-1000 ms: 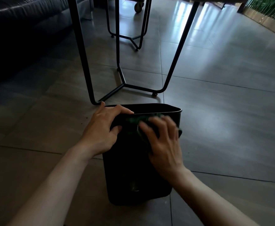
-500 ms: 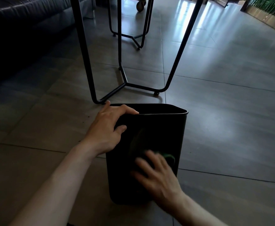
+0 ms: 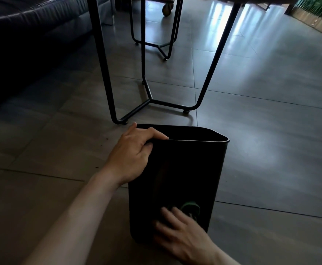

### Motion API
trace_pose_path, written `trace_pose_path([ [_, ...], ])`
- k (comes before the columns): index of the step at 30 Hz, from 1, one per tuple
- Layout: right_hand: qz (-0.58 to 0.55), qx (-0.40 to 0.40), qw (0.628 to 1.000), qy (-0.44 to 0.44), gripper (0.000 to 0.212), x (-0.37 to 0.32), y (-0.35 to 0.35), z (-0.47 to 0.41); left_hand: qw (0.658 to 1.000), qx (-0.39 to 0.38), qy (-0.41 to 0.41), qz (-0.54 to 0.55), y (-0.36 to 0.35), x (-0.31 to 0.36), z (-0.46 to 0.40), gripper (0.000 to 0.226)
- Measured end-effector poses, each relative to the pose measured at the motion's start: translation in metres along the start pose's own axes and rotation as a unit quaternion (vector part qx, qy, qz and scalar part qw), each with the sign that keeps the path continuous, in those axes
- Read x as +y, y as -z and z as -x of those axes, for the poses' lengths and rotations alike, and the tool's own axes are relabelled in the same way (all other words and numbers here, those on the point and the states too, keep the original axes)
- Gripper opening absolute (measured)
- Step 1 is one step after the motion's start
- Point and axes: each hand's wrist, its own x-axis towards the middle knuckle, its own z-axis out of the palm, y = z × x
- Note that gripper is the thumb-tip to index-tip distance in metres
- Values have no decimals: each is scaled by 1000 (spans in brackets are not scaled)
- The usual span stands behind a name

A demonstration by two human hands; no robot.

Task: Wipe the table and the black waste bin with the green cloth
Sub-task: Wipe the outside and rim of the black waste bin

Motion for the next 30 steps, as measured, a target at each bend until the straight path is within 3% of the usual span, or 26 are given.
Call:
trace_pose_path([
  [2, -17, 129, 989, -67, 33, 15, 14, -10, 1000, -3, 0, -5, 0, 1, 0, 44],
  [4, -56, 262, 949, -165, 22, 36, 37, -32, 1000, -5, -2, -4, 1, 3, 0, 40],
  [7, -70, 325, 906, -262, 25, 58, 57, -57, 1000, -8, 6, 7, 2, 5, 1, 33],
  [10, -32, 286, 941, -176, 24, 38, 31, -48, 1000, -2, 8, 24, 1, 5, 1, 34],
  [12, 6, 168, 985, -29, 35, 15, 10, -27, 1000, 0, 8, 24, 2, 4, 2, 32],
  [14, 59, 19, 996, 69, 47, 4, -2, -8, 1000, 2, 4, 19, 1, 3, 4, 32],
  [15, 78, -15, 993, 89, 51, 2, -4, -3, 1000, 1, 2, 17, 0, 3, 5, 32],
  [16, 81, -16, 992, 95, 50, 4, -4, -2, 1000, -1, 0, 14, 0, 3, 6, 31],
  [18, 48, 72, 994, 66, 38, 14, 3, -9, 1000, -7, -1, 10, 0, 2, 6, 31],
  [22, -27, 261, 954, -145, 26, 47, 39, -42, 1000, -18, -9, 1, 1, 2, 5, 32],
  [24, -44, 278, 939, -197, 33, 49, 39, -49, 1000, -17, -9, 1, 2, 2, 5, 33],
  [25, -41, 268, 946, -178, 35, 44, 32, -47, 1000, -18, -7, 5, 2, 2, 4, 33],
  [27, 4, 195, 979, -62, 40, 22, 8, -30, 1000, -16, -1, 14, 2, 1, 3, 33],
  [30, 152, -33, 984, 88, 70, 3, -16, 1, 1000, -10, 0, 20, 1, 1, 4, 31],
])
